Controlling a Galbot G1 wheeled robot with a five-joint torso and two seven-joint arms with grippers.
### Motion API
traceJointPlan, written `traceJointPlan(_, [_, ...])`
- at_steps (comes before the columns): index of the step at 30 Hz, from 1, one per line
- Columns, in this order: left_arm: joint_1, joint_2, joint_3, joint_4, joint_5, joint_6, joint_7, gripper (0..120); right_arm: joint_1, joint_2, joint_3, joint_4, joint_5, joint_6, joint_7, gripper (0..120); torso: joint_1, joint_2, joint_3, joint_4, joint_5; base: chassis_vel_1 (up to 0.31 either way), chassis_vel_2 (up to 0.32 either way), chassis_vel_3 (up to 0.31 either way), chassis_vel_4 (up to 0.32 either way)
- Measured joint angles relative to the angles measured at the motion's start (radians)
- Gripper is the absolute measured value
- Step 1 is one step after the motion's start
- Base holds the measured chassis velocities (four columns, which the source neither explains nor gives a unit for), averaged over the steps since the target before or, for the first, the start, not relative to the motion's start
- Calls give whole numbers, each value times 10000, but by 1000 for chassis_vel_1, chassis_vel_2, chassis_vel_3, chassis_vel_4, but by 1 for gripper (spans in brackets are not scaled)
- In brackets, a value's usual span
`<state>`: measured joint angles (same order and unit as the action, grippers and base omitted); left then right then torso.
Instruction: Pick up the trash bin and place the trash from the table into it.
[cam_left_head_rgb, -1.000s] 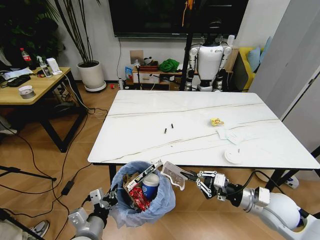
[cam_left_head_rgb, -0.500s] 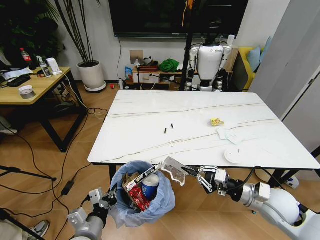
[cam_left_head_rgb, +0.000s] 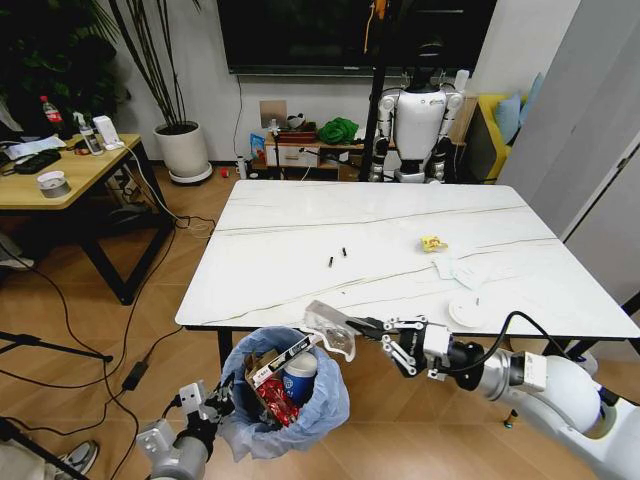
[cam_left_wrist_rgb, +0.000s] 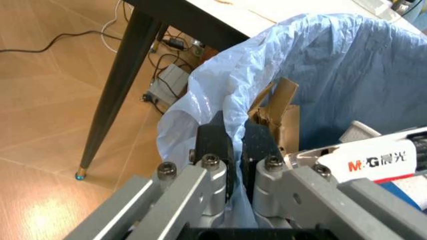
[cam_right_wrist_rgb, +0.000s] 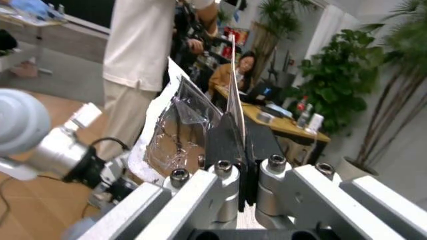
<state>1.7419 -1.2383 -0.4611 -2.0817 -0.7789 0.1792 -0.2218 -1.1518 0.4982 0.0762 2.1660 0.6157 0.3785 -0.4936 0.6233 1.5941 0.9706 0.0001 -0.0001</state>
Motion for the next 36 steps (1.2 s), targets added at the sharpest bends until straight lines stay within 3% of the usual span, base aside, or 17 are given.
traceJointPlan(15, [62,-17,29,-123,13,25,0,0,-135,90,-849,-455,93,394,-1520,0,0,2,0,-2,2,0,0,0,0])
traceJointPlan(27, [51,0,88,-102,10,33,3,0,1808,486,-2930,-990,501,360,-1585,0,0,2,0,-1,0,0,0,0,0])
traceJointPlan(36, [38,-16,95,-72,-28,35,19,0,2564,882,-3765,-1467,623,328,-1562,0,0,1,0,0,1,0,0,0,0])
